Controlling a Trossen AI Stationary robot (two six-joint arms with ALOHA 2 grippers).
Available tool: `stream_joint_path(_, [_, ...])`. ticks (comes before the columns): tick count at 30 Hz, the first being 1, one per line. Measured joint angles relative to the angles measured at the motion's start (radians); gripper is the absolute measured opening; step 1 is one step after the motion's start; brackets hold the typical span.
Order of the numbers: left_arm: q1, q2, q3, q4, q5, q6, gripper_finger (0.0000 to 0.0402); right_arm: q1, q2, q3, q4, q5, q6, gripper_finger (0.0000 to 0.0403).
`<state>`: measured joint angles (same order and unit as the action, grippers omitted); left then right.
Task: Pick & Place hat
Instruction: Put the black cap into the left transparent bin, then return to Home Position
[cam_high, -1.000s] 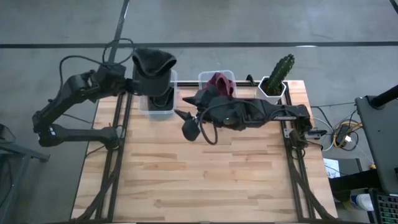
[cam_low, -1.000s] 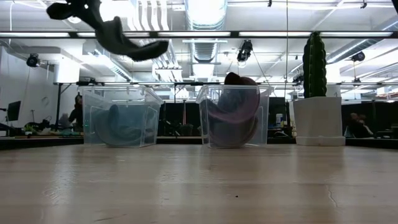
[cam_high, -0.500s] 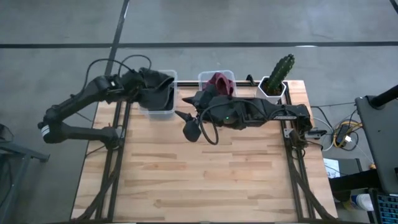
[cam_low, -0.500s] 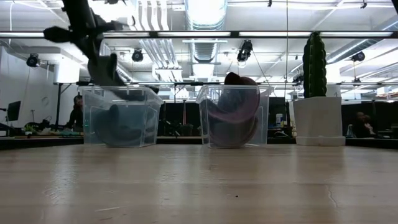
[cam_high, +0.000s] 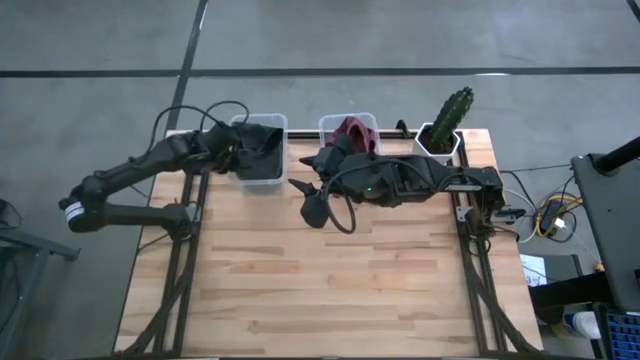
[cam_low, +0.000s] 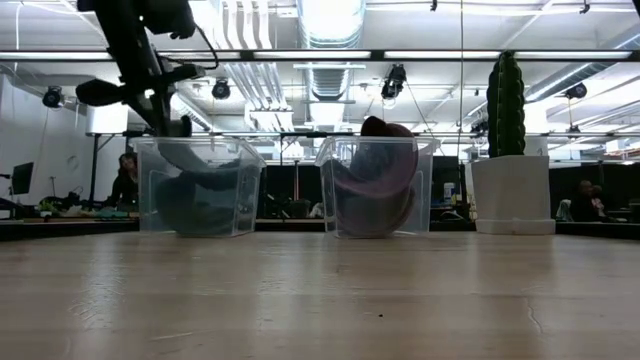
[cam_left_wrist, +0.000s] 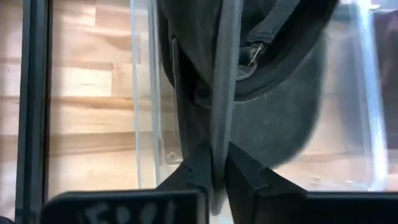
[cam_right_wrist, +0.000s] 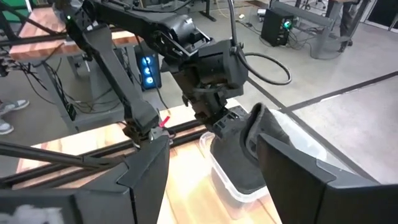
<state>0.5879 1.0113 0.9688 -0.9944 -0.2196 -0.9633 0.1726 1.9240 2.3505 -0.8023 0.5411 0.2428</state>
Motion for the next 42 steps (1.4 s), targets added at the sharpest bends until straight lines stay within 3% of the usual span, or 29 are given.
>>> stream_joint_path(7, [0.014,0.009,-0.066,0.042,0.097,0.044,0.0098,-0.002,0.005,0.000,-0.004,0.000,-0.002,0.0236])
stream_joint_path(11, [0.014,-0.007,-0.058,0.038,0.099,0.054,0.0137,-0.004,0.007,0.000,-0.016,0.001,-0.015,0.0237])
stream_joint_path(14, [0.014,-0.027,-0.027,0.041,0.100,0.079,0.0145,-0.003,0.007,0.000,-0.048,0.001,0.007,0.0226])
stream_joint_path(18, [0.010,-0.061,0.043,0.065,0.128,0.129,0.0116,-0.014,0.003,0.000,-0.137,-0.054,0.063,0.0170])
stream_joint_path(23, [-0.014,-0.120,0.124,0.137,0.156,0.154,0.0014,-0.033,0.000,-0.001,-0.230,-0.155,0.049,0.0029])
stream_joint_path(30, [-0.111,-0.238,0.123,0.376,0.301,0.239,0.0001,-0.048,-0.005,-0.071,-0.135,-0.317,-0.066,0.0008])
stream_joint_path(35, [-0.253,-0.313,0.122,0.402,0.253,0.241,0.0000,-0.059,-0.070,-0.246,0.079,-0.448,-0.111,0.0008])
stream_joint_path(42, [-0.441,-0.333,0.120,0.465,0.132,0.185,0.0000,-0.105,-0.296,-0.679,0.444,-0.589,-0.082,0.0008])
